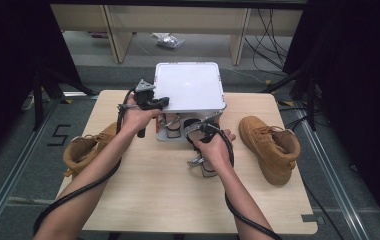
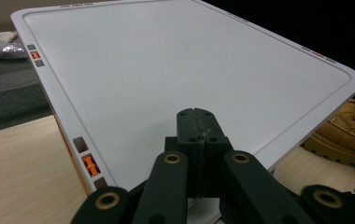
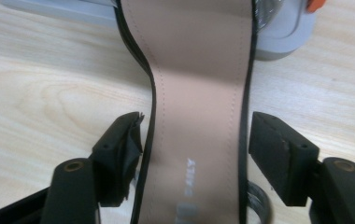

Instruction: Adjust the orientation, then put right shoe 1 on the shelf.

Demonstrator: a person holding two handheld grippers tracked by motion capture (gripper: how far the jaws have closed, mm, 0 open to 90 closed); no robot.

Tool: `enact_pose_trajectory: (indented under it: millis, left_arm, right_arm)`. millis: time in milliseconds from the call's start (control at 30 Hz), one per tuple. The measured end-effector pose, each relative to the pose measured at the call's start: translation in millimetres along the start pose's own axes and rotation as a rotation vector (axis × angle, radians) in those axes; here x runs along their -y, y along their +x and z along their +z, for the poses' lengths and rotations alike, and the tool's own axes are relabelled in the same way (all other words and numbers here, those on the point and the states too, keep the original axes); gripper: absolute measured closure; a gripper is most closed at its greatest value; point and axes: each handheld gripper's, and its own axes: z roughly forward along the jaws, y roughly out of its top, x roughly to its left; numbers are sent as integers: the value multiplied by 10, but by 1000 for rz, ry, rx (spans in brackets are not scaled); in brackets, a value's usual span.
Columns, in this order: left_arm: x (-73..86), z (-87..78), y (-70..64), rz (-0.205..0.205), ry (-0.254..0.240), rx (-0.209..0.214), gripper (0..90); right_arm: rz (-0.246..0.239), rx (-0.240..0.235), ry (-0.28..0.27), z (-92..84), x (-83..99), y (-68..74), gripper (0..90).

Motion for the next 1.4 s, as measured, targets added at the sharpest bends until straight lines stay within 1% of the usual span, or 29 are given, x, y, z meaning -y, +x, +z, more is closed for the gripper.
enact_pose_trajectory:
  millis: [33, 133, 167, 200, 233, 267, 300, 333, 433, 467, 500, 533, 600, 700, 733, 767, 800, 867, 900, 933, 967, 1033, 1067, 1133, 1167, 1200, 1300, 1367, 1400]
  left_arm:
    - [3, 0, 0, -1, -2, 0, 895]
    - [8, -1, 5, -3, -5, 2, 896]
    - [8, 0, 3, -3, -5, 2, 895]
    - [7, -1, 1, -2, -4, 0, 895]
    - [7, -1, -1, 0, -4, -1, 896]
    - [7, -1, 0, -1, -3, -1, 896]
    - [6, 0, 1, -3, -3, -1, 896]
    - [5, 0, 3, -5, -3, 1, 895]
    - [2, -2, 0, -4, 0, -2, 896]
    - [-2, 0, 1, -5, 2, -1, 896]
    - [-4, 1, -1, -5, 3, -1, 896]
    - [-5, 5, -3, -4, 0, 1, 896]
    - [-8, 6, -2, -4, 3, 4, 896]
    - [-6, 4, 0, -6, 2, 1, 896]
    - [-6, 3, 0, -5, 2, 1, 896]
    - [-6, 3, 0, -5, 2, 1, 896]
    - [-7, 4, -1, -4, 2, 1, 896]
    - [-7, 2, -5, -1, 2, -1, 896]
    - [-7, 1, -6, -2, 3, 0, 896]
    - [-7, -1, -7, -3, 4, 3, 896]
    - [-8, -2, -7, -1, 4, 2, 897]
    - [-9, -3, -4, -3, 5, 3, 896]
    - [-11, -3, -3, -3, 7, 2, 896]
    - [-9, -1, -6, -5, 4, 3, 897]
    - [-9, -1, -8, -5, 5, 2, 896]
    - [-14, -6, -10, -3, 14, -3, 896]
    - [-20, -5, -6, -6, 18, -2, 896]
    - [-22, 2, -8, -10, 15, 1, 896]
    - [-24, 0, -8, -11, 18, 1, 896]
  right_arm:
    - [-10, -12, -3, -28, 8, -10, 344]
    - [-17, -13, -48, -132, 51, -21, 348]
    - [-41, -7, -63, -180, 68, -47, 358]
    - [-32, -22, -81, -207, 80, -54, 370]
    - [-43, -17, -92, -233, 90, -69, 387]
    - [-35, -27, -98, -275, 113, -75, 416]
    - [-59, -47, -112, -309, 137, -103, 458]
    - [-39, -62, -123, -334, 149, -95, 503]
    - [-23, -97, -149, -430, 213, -113, 625]
    - [-38, -92, -151, -449, 229, -128, 656]
    - [-24, -107, -156, -481, 257, -136, 699]
    - [-27, -121, -159, -501, 275, -151, 749]
    - [-29, -127, -160, -552, 325, -173, 797]
    - [-17, -150, -150, -591, 406, -194, 837]
    - [-32, -151, -149, -593, 428, -214, 849]
    - [-48, -179, -150, -599, 473, -234, 859]
    - [-68, -187, -155, -599, 510, -256, 861]
    - [-63, -202, -156, -620, 577, -263, 869]
    - [-79, -211, -165, -623, 631, -287, 871]
    - [-66, -220, -164, -636, 650, -281, 874]
    - [-83, -221, -156, -640, 702, -308, 877]
    - [-91, -223, -165, -657, 757, -335, 888]
    - [-102, -223, -156, -666, 787, -356, 893]
    - [-86, -229, -139, -665, 852, -381, 900]
    - [-92, -222, -132, -648, 885, -398, 900]
    - [-87, -222, -111, -619, 930, -407, 900]
    - [-116, -231, -80, -524, 1006, -429, 900]
    - [-76, -221, -29, -466, 1053, -401, 900]
    - [-87, -226, -27, -437, 1064, -405, 900]
